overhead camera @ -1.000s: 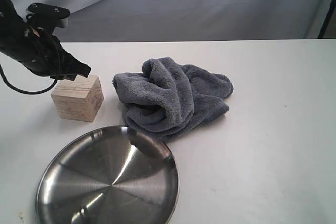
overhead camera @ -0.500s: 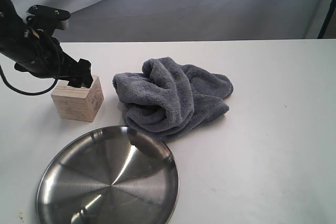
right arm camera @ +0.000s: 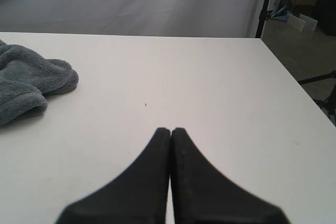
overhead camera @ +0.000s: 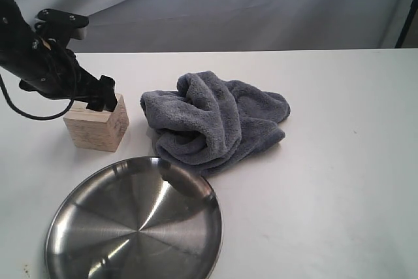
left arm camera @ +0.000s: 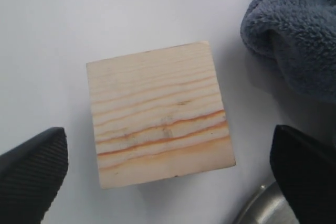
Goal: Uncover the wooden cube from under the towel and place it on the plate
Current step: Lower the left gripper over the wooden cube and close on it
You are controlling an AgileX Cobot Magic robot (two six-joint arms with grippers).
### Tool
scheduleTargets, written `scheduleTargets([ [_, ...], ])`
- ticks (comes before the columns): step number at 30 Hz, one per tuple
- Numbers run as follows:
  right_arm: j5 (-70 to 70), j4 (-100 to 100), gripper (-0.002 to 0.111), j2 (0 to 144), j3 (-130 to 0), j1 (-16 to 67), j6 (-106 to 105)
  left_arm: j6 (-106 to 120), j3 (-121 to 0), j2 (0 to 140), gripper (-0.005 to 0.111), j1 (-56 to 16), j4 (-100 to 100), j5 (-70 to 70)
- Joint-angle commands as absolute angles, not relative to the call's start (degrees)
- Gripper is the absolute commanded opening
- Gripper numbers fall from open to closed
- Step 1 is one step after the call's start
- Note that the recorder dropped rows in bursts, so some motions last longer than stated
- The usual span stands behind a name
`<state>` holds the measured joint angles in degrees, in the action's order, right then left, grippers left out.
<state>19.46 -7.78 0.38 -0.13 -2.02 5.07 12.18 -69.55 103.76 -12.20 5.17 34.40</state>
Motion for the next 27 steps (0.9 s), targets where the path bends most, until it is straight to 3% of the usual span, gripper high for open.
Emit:
scheduleTargets([
  [1,18.75,-7.58,0.000,0.00,0.00,-1.77,4.81,12.01,-69.57,106.18,0.105,-12.06,6.84,32.78],
  [10,18.75,-7.58,0.000,0.00,0.00,-1.77,4.81,13.59,-69.57,111.41,0.105,-12.06,6.61,21.58],
  [27,18.75,-7.58,0.000,0.00,0.00,-1.77,4.81,11.78,-69.57,115.61,0.104,-12.06,6.61,19.45],
])
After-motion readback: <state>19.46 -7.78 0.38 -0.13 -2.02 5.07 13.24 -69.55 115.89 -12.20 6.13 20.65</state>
